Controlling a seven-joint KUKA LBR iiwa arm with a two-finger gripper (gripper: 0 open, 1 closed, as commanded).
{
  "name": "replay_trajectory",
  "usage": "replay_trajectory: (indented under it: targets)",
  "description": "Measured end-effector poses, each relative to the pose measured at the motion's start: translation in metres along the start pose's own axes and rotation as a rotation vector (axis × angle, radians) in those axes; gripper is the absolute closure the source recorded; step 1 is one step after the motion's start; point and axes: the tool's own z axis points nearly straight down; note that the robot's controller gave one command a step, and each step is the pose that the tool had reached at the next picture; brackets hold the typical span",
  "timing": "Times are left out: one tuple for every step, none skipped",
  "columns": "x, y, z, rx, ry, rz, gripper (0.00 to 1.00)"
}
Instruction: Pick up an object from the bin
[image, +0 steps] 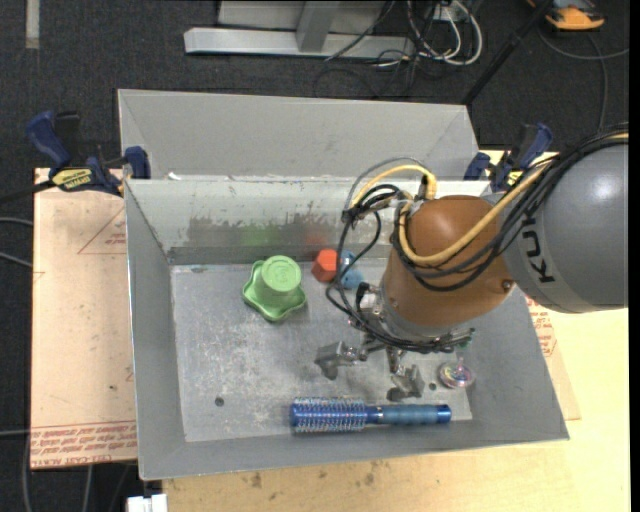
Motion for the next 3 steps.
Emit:
replay_trajectory:
  targets:
    - [0.002,0.014,0.037,-0.007,0.004,0.005,0.00]
    - [0.054,-0.010,-0.019,0.001,0.002,0.349,0.00]
    - [0.004,0.025,0.010,-0.007,0.004,0.328,0.00]
